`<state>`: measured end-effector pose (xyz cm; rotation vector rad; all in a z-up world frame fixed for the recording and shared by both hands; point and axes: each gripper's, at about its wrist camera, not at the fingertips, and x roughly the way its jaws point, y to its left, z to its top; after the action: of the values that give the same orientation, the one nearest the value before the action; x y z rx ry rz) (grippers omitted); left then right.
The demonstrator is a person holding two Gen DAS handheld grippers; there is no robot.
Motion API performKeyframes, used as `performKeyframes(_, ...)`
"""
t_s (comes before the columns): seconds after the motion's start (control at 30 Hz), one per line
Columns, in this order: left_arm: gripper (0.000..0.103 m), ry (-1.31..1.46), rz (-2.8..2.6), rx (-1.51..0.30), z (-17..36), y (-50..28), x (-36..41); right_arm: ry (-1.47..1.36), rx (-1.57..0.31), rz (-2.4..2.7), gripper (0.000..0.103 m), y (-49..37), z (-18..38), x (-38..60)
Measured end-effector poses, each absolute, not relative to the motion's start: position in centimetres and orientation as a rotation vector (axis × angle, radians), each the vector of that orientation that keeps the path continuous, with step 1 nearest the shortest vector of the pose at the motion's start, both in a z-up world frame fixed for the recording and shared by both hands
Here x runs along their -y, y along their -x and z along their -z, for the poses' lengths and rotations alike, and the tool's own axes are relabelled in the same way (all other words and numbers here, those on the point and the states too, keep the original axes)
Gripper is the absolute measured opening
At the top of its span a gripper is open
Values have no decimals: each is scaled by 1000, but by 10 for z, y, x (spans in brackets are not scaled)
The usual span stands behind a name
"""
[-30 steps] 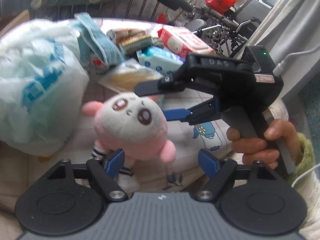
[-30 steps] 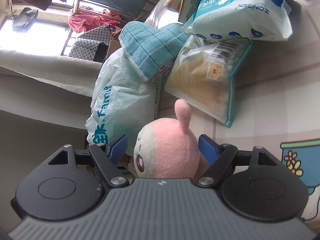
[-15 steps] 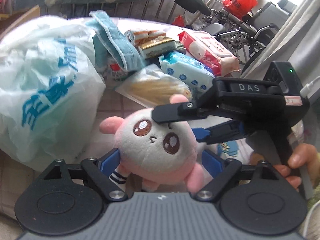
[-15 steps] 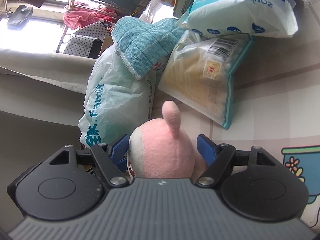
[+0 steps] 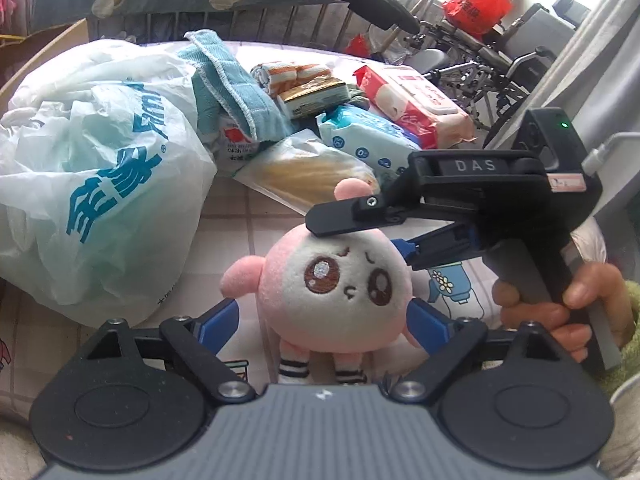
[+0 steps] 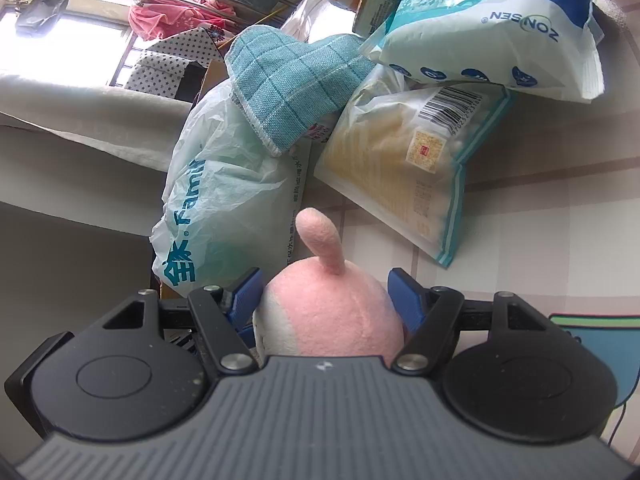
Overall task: Organize soft objects
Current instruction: 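Move right gripper to the clear bag of yellow sticks while left gripper holds bunny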
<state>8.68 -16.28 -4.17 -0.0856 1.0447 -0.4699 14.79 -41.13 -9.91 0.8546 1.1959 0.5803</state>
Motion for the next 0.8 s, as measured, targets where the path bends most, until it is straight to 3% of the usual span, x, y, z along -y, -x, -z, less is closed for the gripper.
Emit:
performKeyframes(0.23, 93, 74, 468, -1067, 54, -96, 175, -848, -1187, -590, 70, -145, 98, 405)
performKeyframes(0.57, 87, 99, 489, -1065, 56, -92, 167, -826, -1041, -407, 74, -143, 77, 447)
performKeyframes(0.8, 86, 103, 461, -1066, 55, -88, 157, -773, -1036, -300, 76, -162, 90, 449)
